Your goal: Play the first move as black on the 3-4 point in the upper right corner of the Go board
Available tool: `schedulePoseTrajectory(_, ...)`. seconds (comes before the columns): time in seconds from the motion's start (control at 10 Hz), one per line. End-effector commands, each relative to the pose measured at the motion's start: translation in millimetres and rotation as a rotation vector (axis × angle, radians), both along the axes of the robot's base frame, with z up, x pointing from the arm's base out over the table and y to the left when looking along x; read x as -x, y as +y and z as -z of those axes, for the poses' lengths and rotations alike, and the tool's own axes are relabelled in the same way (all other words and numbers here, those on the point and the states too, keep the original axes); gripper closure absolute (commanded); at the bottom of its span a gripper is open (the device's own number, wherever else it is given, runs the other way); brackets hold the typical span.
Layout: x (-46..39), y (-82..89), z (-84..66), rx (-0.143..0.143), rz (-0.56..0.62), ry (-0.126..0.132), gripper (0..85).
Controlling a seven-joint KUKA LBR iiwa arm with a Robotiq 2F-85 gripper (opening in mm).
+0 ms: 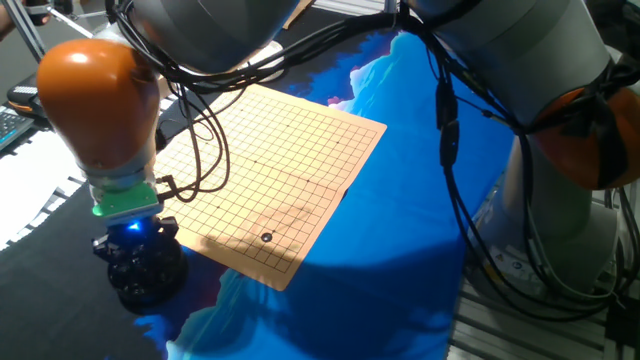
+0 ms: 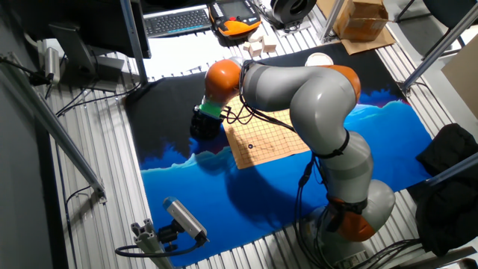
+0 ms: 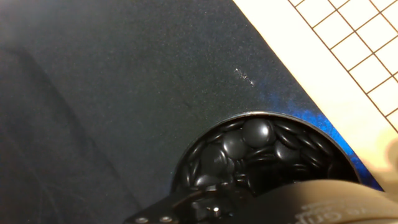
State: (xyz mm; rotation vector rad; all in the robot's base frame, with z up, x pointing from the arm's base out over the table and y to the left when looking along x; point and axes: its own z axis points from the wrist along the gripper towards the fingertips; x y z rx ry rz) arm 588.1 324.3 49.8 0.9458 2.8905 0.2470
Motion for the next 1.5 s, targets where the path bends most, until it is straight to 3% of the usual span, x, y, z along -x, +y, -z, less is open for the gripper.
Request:
schedulePoseTrajectory(0.0,-1.0,0.1,-2.6,-0.003,-0.004,-0.002,51.0)
schedulePoseTrajectory(0.2,-2.2,-1.0,-3.5,-0.018,-0.025,-0.006,85.0)
schedulePoseTrajectory(0.6,-3.1,-1.8,-5.8,-0.036,-0.042,-0.016,85.0)
schedulePoseTrajectory(1.0,4.0,-4.0,-28.5,-0.037,-0.073,-0.003,85.0)
schedulePoseTrajectory(1.2,3.3,-8.0,-36.3,-0.049,-0.088,-0.004,85.0)
schedulePoseTrajectory(1.4,4.6,-15.2,-50.0,-0.021,-0.136,-0.016,85.0)
